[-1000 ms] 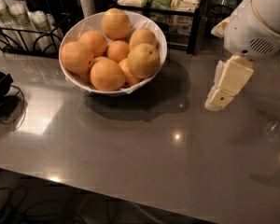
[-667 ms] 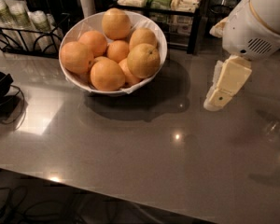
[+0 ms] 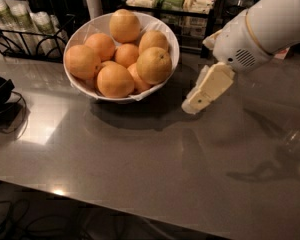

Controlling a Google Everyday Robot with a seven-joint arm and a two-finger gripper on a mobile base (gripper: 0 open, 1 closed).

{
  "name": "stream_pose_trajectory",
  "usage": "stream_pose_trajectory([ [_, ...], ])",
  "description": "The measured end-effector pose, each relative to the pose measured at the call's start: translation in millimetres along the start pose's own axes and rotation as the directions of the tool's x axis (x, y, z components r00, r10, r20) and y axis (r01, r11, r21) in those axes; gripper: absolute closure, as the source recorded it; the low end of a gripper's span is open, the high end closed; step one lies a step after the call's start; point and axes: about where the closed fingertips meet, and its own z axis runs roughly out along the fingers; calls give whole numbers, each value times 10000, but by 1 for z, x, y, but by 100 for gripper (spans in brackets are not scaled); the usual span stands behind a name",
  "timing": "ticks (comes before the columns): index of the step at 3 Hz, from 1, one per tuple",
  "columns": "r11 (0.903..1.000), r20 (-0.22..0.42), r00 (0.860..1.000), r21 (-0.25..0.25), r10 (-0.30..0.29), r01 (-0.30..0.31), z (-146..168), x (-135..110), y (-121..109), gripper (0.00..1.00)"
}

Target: Pick orange from white bowl

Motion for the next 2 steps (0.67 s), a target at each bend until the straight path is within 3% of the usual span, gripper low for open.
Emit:
stream_pose_trajectory([
  [1,9935,1405,9851,-696,988,-897,25,-20,-8,0],
  [2,9856,2208,9634,-1064,1523,-1314,40,-32,-14,0],
])
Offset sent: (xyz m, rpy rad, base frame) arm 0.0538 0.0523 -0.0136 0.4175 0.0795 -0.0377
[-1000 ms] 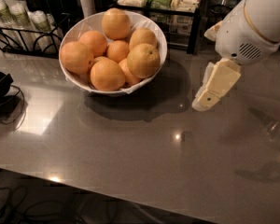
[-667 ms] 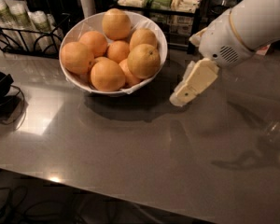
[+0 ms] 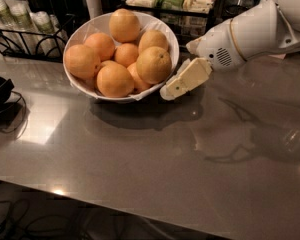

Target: Pick orange from white bowl

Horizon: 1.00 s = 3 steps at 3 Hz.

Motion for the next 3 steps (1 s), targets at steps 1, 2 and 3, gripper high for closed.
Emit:
stream_pose_trajectory([
  [1,10000,71,10000,-36,45,-45,1,-1,0,0],
  [2,9999,42,10000,121,7,-7,2,-2,3,0],
  [3,9988,40,9996,400,-286,284,8,-6,2,0],
])
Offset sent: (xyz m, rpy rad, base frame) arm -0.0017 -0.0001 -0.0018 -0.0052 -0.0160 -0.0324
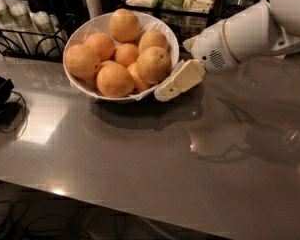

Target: Pick orange from white bowl

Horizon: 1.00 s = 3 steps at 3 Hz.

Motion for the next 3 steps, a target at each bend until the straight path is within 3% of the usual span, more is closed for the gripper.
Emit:
stream_pose_trajectory([
  [3,9867,-283,9876,479,-1543,1555,19,-32,-14,22],
])
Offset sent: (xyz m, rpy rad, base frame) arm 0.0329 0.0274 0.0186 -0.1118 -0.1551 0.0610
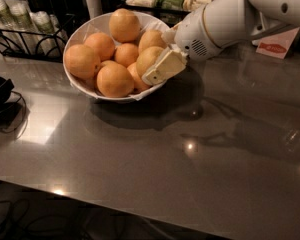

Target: Pick orange from white bowl

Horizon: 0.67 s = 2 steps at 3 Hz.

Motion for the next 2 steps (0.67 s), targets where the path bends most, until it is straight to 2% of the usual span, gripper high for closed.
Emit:
stream_pose_trajectory([
  [2,9999,-268,9995,4,-159,159,11,5,-10,22],
])
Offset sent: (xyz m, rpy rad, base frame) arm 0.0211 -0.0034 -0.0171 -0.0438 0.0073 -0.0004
